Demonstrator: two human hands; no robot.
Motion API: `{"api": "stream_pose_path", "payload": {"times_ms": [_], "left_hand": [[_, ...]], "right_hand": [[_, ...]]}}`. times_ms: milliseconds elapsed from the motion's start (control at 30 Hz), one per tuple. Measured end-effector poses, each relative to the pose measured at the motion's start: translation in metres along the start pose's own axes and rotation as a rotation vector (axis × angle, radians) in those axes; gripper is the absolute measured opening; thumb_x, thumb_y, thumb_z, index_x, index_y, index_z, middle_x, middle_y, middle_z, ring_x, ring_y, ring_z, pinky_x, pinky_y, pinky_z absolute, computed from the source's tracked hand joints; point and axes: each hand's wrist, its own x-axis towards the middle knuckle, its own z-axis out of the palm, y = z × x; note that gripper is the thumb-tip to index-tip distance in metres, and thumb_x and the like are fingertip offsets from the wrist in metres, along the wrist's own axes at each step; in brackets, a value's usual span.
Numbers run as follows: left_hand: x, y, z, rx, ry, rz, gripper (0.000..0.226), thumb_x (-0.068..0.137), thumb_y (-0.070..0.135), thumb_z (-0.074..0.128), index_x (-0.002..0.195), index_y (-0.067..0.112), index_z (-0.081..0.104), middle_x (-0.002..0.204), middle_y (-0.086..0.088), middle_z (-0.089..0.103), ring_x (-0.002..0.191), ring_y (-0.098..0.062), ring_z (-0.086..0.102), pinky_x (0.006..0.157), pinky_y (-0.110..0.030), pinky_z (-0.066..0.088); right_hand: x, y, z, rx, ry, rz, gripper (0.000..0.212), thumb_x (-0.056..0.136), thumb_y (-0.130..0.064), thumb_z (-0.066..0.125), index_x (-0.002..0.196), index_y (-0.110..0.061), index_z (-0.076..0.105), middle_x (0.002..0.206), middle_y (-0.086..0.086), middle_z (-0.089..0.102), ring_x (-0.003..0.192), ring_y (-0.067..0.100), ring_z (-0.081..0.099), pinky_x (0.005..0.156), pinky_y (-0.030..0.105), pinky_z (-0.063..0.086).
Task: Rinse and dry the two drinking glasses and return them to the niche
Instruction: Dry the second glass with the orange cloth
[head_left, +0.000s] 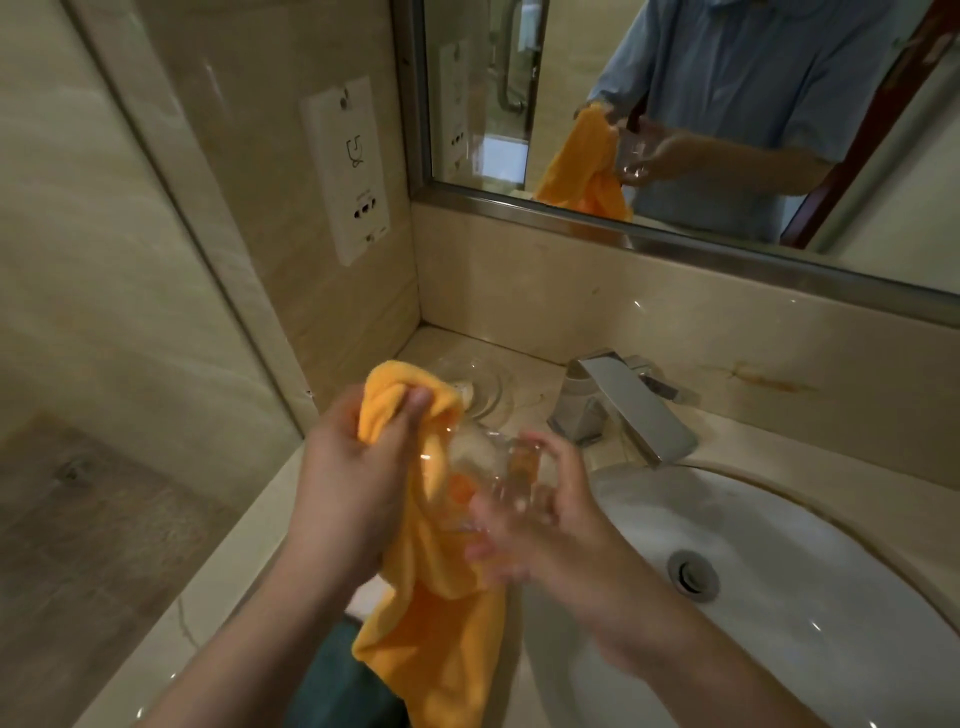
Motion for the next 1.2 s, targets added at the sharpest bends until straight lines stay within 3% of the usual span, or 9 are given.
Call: {"api": "stream_pose_path", "payload": {"times_ms": [167, 300, 533, 600, 733, 900, 967, 1067, 1200], "left_hand": [[0.002, 0.003, -0.006, -0.122, -0.071, -0.182, 0.014, 0.083, 0.034, 0.061, 0.076, 0.022, 0.062, 0.053, 0.004, 0.067, 0.054, -0.011, 0.065, 0.057, -0.027, 0.053], [-0.005, 0.004, -0.008, -0.047, -0.023, 0.006, 0.016, 0.081, 0.043, 0.058, 0.074, 0.029, 0.057, 0.071, -0.002, 0.067, 0.071, -0.019, 0.065, 0.069, -0.040, 0.055], [-0.002, -0.005, -0.023, 0.258, -0.171, 0.817, 0.013, 0.086, 0.058, 0.045, 0.082, 0.045, 0.045, 0.075, 0.031, 0.053, 0.061, 0.014, 0.052, 0.052, -0.001, 0.036], [0.005, -0.009, -0.033, 0.128, -0.060, 0.718, 0.017, 0.083, 0.063, 0.044, 0.081, 0.047, 0.051, 0.079, 0.029, 0.058, 0.066, 0.010, 0.054, 0.059, -0.004, 0.043], [0.018, -0.028, -0.053, 0.151, 0.166, 0.336, 0.028, 0.079, 0.061, 0.045, 0.085, 0.036, 0.056, 0.081, -0.001, 0.061, 0.080, -0.029, 0.060, 0.070, -0.052, 0.052], [-0.004, -0.076, -0.047, 0.587, -0.093, 0.184, 0.033, 0.085, 0.028, 0.064, 0.113, 0.013, 0.061, 0.105, -0.011, 0.066, 0.099, -0.032, 0.059, 0.075, -0.033, 0.038], [-0.014, -0.083, -0.044, 0.830, -0.289, 0.056, 0.081, 0.077, 0.070, 0.046, 0.130, 0.009, 0.052, 0.133, -0.019, 0.052, 0.122, -0.032, 0.048, 0.094, -0.035, 0.036], [-0.020, -0.066, -0.042, 0.817, -0.424, 0.038, 0.143, 0.024, 0.101, -0.005, 0.146, 0.028, 0.014, 0.157, 0.000, 0.009, 0.142, -0.010, 0.009, 0.113, -0.025, 0.011], [-0.050, 0.001, -0.011, 0.285, -0.756, 0.043, 0.121, 0.025, 0.091, 0.056, 0.127, 0.062, -0.004, 0.128, 0.060, 0.009, 0.112, 0.041, 0.005, 0.089, 0.010, 0.022]], "right_hand": [[-0.001, 0.011, 0.001, -0.530, 0.167, -0.391, 0.064, 0.058, -0.067, 0.063, 0.113, -0.063, 0.033, 0.120, -0.029, 0.041, 0.109, -0.008, 0.048, 0.089, 0.010, 0.044], [0.001, 0.003, 0.007, -0.041, 0.164, -0.182, 0.050, 0.060, -0.061, 0.071, 0.104, -0.050, 0.050, 0.101, -0.010, 0.065, 0.080, 0.005, 0.068, 0.069, 0.021, 0.054], [0.002, -0.003, 0.012, 0.702, 0.006, 0.430, 0.067, 0.070, -0.063, 0.053, 0.094, -0.001, 0.067, 0.062, 0.013, 0.063, 0.037, 0.014, 0.052, 0.037, 0.018, 0.044], [-0.001, 0.001, 0.012, 0.845, -0.026, 0.485, 0.067, 0.075, -0.063, 0.051, 0.082, 0.001, 0.071, 0.064, 0.018, 0.062, 0.034, 0.014, 0.049, 0.033, 0.016, 0.041], [-0.005, 0.013, 0.007, 0.980, -0.046, 0.465, 0.063, 0.066, -0.061, 0.056, 0.090, -0.003, 0.065, 0.068, 0.021, 0.062, 0.033, 0.016, 0.050, 0.031, 0.018, 0.042], [-0.018, 0.016, -0.003, 1.018, -0.060, 0.385, 0.073, 0.063, -0.061, 0.054, 0.108, -0.004, 0.060, 0.069, 0.020, 0.063, 0.034, 0.015, 0.051, 0.031, 0.019, 0.042], [-0.024, 0.018, -0.007, 1.033, -0.051, 0.356, 0.073, 0.061, -0.060, 0.052, 0.108, -0.004, 0.060, 0.067, 0.020, 0.063, 0.032, 0.015, 0.050, 0.030, 0.019, 0.042], [-0.034, 0.021, -0.015, 1.043, -0.030, 0.279, 0.071, 0.062, -0.061, 0.049, 0.100, -0.002, 0.064, 0.064, 0.020, 0.062, 0.030, 0.016, 0.049, 0.028, 0.018, 0.040], [-0.051, 0.027, -0.029, 0.960, -0.051, 0.177, 0.073, 0.059, -0.067, 0.050, 0.085, -0.004, 0.077, 0.065, 0.017, 0.066, 0.033, 0.016, 0.053, 0.031, 0.019, 0.044]]}}
